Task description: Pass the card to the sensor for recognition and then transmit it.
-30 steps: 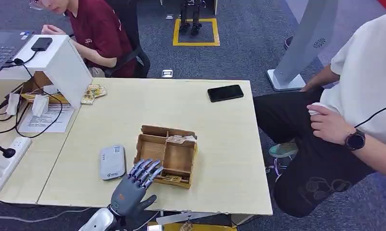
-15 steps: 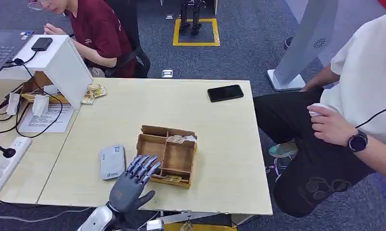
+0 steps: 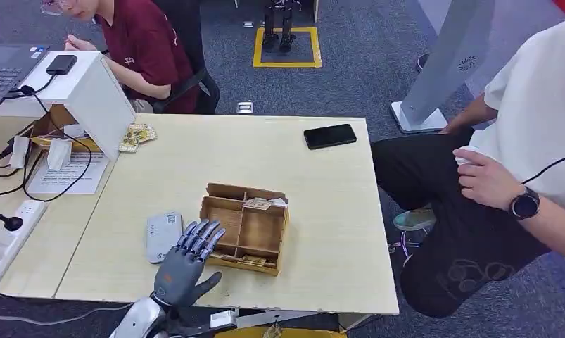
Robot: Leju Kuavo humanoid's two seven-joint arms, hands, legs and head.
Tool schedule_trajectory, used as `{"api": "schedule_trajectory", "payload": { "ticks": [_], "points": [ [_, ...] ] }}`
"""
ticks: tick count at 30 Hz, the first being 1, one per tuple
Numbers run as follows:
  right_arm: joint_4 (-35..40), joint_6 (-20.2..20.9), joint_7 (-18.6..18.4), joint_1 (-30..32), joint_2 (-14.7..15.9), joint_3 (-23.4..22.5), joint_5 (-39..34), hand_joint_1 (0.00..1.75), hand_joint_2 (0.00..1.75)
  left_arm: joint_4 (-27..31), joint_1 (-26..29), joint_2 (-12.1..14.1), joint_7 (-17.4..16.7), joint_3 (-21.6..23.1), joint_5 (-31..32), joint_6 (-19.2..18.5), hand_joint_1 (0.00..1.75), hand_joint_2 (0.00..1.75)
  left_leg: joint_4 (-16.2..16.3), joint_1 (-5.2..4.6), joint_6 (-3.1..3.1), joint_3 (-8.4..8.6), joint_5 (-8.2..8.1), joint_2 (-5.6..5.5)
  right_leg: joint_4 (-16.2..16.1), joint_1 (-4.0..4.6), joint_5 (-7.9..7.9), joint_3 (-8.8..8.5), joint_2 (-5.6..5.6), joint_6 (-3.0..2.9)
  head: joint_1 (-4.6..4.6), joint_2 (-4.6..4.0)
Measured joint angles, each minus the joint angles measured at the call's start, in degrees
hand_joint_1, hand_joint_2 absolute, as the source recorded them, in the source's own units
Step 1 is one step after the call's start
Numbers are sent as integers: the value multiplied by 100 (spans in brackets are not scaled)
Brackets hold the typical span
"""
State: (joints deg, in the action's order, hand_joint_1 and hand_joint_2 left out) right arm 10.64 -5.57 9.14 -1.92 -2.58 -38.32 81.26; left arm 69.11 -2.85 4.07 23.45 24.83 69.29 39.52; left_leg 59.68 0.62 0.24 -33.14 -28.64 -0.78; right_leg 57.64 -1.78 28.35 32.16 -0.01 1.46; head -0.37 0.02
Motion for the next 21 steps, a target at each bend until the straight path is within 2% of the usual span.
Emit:
{"api": "schedule_trajectory", "payload": {
  "ticks": [5,21],
  "points": [
    [0,0,0,0,0,0,15,0,0,2,2,-46,94,-26,-92,0,0,175,0,0,0,0,0,0,0,0,0,0,0,0,0,0],
    [0,0,0,0,0,-2,33,0,0,44,6,-114,101,-26,-138,2,0,175,0,0,0,0,0,0,0,0,0,0,0,0,0,0]
  ]
}}
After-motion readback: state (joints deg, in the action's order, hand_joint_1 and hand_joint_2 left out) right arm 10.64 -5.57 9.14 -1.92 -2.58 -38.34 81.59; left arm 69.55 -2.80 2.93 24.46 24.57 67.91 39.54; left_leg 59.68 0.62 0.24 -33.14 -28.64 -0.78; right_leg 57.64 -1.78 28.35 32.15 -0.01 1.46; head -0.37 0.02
